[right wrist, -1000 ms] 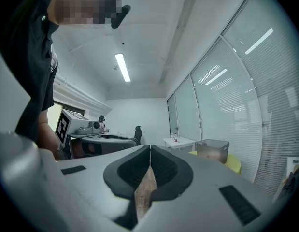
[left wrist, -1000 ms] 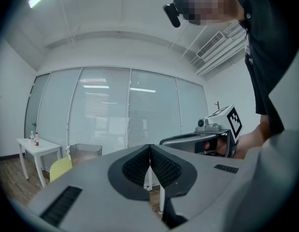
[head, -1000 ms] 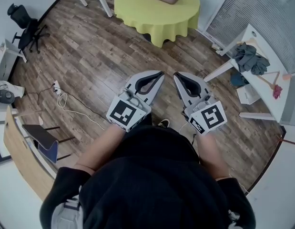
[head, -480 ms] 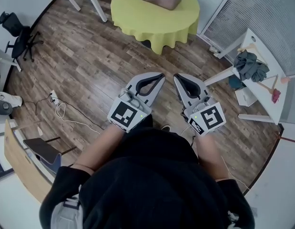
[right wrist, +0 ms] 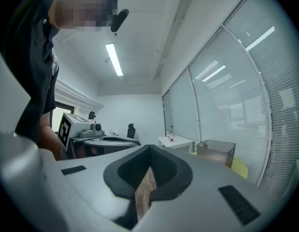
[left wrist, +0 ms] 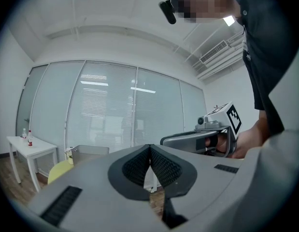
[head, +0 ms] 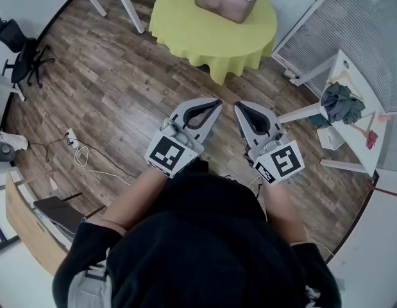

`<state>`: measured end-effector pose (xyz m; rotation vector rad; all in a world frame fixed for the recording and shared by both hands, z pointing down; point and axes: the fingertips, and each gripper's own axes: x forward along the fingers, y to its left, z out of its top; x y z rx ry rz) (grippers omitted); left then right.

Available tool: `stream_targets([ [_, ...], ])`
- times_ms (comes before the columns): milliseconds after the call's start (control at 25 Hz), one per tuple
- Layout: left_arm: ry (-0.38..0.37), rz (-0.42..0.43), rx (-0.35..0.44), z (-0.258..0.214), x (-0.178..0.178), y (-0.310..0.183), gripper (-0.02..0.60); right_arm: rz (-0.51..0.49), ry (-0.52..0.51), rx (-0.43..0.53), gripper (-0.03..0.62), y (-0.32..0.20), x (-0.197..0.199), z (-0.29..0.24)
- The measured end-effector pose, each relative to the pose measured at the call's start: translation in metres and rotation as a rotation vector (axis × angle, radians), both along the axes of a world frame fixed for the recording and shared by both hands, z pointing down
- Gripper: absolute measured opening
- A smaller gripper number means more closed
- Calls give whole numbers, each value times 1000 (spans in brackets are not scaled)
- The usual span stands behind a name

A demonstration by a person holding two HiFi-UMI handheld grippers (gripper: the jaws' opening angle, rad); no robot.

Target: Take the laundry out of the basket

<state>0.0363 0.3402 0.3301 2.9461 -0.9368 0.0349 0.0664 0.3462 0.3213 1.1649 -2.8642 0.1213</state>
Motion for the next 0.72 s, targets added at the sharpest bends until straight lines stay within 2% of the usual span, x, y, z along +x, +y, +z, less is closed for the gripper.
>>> stream_targets([
  [320, -7, 45, -11, 6, -34, -34, 11, 22, 11, -11, 23, -30, -34, 5],
  [720, -53, 60, -19, 14, -42, -65, 11, 42, 3, -21, 23, -64, -34, 9],
])
